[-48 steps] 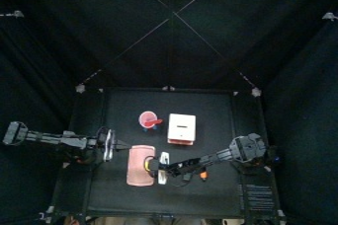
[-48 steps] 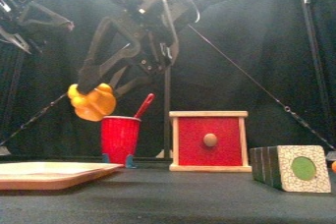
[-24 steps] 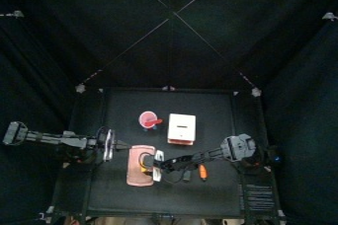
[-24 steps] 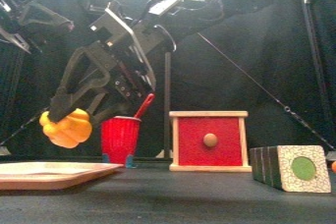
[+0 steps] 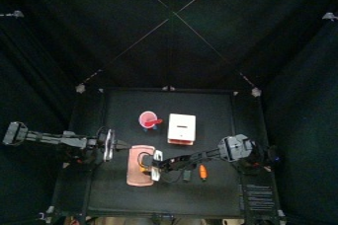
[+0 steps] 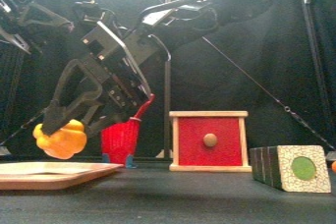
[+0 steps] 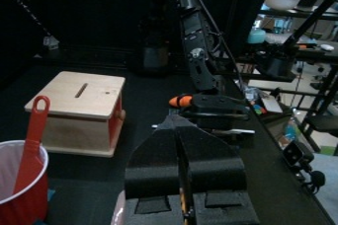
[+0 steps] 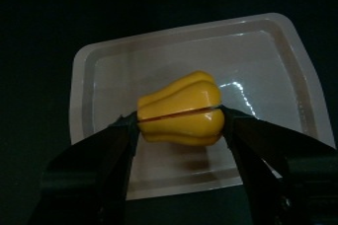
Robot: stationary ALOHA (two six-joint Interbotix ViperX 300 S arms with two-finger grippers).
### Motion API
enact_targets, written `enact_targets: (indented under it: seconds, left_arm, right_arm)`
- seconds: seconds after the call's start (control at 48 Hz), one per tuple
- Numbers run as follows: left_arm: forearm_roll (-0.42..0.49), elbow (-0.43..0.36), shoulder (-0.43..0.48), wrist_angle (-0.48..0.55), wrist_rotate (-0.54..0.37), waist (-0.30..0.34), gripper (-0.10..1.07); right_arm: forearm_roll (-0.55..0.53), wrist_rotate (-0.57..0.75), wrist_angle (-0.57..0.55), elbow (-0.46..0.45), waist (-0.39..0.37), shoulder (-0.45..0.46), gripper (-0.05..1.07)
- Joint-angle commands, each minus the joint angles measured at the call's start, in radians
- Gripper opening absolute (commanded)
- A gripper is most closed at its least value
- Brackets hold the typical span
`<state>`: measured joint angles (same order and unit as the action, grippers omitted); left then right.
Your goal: Place squash on plate
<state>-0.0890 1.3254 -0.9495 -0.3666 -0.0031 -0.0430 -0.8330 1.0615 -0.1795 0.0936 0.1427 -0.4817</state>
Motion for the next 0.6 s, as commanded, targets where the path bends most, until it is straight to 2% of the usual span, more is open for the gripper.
enact_targets:
  seconds: [0.0,0.271,0.583]
  left_arm:
    - [0.0,-0.011,0.005,-0.009,0.0,0.003,-0.02]
    - [0.0,-0.011,0.005,-0.011,0.0,0.003,-0.02]
    - [0.0,-0.011,0.005,-0.011,-0.002,0.003,-0.02]
  right_arm:
    - [0.002,0.002,0.002,-0.028,-0.005,0.017,0.78]
    - [0.006,0.002,-0.029,-0.028,-0.005,0.011,0.96]
    - [0.02,0.0,-0.058,-0.031,-0.002,0.011,1.0]
